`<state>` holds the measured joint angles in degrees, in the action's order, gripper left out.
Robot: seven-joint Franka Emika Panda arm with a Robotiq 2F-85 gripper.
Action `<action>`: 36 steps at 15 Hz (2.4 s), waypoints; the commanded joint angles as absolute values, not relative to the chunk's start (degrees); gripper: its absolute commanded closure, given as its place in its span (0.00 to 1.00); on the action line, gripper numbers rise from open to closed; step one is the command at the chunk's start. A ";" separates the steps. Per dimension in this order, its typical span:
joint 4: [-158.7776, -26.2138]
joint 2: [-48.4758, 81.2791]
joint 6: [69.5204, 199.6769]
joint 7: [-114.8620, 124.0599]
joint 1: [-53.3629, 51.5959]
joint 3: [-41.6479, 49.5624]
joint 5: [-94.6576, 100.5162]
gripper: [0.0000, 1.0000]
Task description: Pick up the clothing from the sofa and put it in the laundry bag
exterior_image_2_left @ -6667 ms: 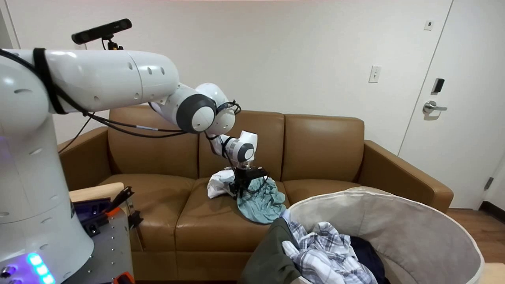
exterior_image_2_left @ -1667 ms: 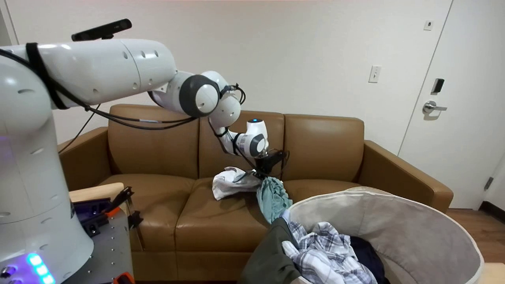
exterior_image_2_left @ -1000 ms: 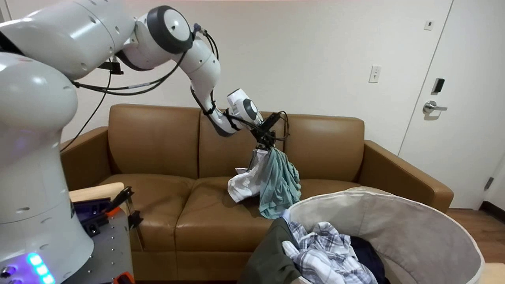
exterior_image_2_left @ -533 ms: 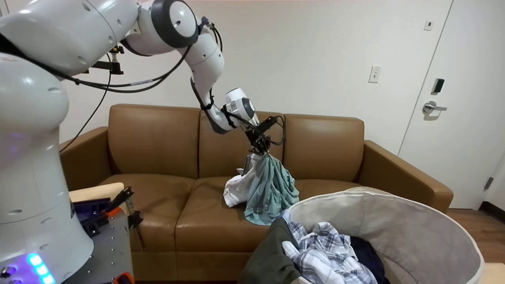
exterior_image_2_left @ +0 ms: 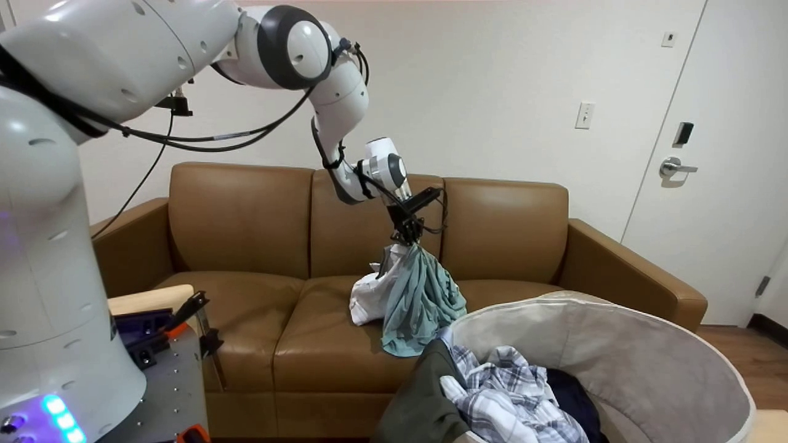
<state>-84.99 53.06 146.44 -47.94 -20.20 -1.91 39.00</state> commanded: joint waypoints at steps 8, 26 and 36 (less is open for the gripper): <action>-76.43 56.97 137.84 -57.05 -18.31 -6.40 37.98 0.99; -53.17 80.71 125.05 -62.71 -18.46 -3.49 25.26 0.00; -44.80 86.90 116.38 -61.71 -19.01 -1.24 24.54 0.00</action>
<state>-49.87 83.11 118.99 -62.84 -18.68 -2.29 26.41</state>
